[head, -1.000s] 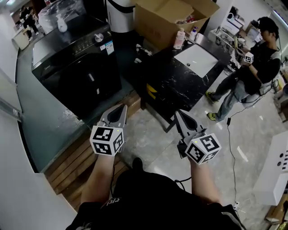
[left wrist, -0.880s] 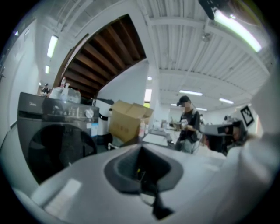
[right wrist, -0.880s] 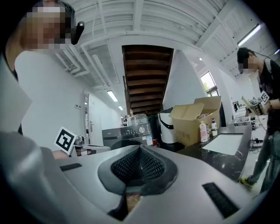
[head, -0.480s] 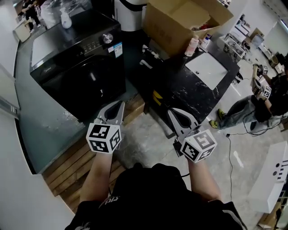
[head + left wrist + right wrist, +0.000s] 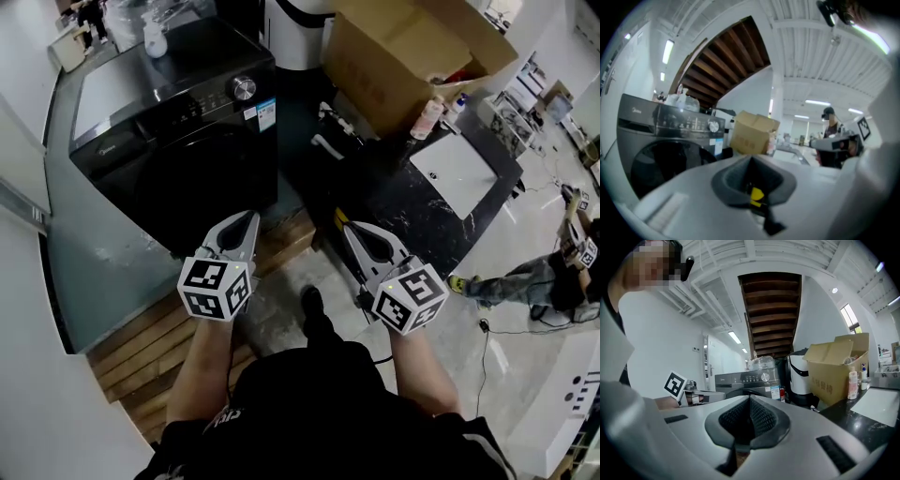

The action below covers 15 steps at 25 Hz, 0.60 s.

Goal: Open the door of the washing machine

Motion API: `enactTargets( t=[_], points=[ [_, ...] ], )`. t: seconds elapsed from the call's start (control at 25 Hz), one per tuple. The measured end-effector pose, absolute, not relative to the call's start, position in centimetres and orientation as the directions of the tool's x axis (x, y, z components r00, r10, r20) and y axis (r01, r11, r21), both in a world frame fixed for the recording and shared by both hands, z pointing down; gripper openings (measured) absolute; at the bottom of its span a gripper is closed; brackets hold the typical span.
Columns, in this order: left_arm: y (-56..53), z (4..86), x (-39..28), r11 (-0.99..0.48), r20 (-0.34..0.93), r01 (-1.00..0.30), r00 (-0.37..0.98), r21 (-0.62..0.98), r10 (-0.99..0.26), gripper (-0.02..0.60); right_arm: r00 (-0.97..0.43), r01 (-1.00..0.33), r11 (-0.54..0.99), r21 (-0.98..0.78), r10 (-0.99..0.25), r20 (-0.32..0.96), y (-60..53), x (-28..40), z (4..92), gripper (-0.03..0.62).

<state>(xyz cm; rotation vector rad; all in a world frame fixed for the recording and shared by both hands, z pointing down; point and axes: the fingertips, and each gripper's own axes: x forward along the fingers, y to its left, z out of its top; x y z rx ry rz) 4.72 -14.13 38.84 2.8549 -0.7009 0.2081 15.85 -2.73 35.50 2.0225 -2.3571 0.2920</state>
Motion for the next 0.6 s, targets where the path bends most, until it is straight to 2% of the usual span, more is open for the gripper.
enactTargets(
  t=[0.44, 0.6],
  points=[
    [-24.0, 38.9, 10.0, -0.794, 0.228, -0.589, 0.802, 0.149, -0.552, 0.011, -0.354, -0.931, 0.332, -0.152, -0.923, 0.150, -15.7, 21.4, 36.0, -0.003],
    [-26.8, 37.9, 11.8, -0.763, 0.208, -0.624, 0.779, 0.169, -0.591, 0.011, -0.418, -0.906, 0.394, -0.155, -0.893, 0.167, -18.8, 23.1, 36.1, 0.000]
  ],
)
